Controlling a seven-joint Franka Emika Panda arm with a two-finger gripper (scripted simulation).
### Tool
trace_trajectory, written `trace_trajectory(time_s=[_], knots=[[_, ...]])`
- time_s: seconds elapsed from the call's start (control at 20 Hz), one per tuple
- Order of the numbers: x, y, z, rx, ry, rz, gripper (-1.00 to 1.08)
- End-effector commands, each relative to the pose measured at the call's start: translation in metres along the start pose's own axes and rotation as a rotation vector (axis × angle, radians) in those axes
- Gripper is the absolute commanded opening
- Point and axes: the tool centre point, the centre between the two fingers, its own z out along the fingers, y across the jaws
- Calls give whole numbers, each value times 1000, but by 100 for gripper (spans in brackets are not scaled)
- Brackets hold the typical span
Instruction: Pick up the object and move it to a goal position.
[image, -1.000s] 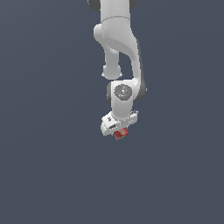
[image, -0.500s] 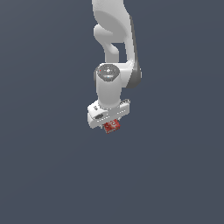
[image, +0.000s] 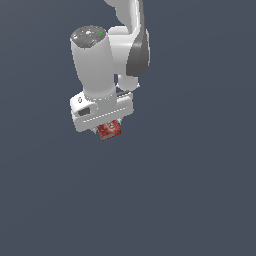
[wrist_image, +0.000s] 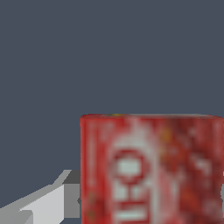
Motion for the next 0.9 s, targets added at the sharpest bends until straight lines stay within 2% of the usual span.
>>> trace_trajectory(time_s=[0.0,0.4,0.85], knots=[[-5,14,-25,1,-1,-1,-100],[-13,47,-78,0,-2,0,-100],[-15,61,-98,0,-2,0,-100]])
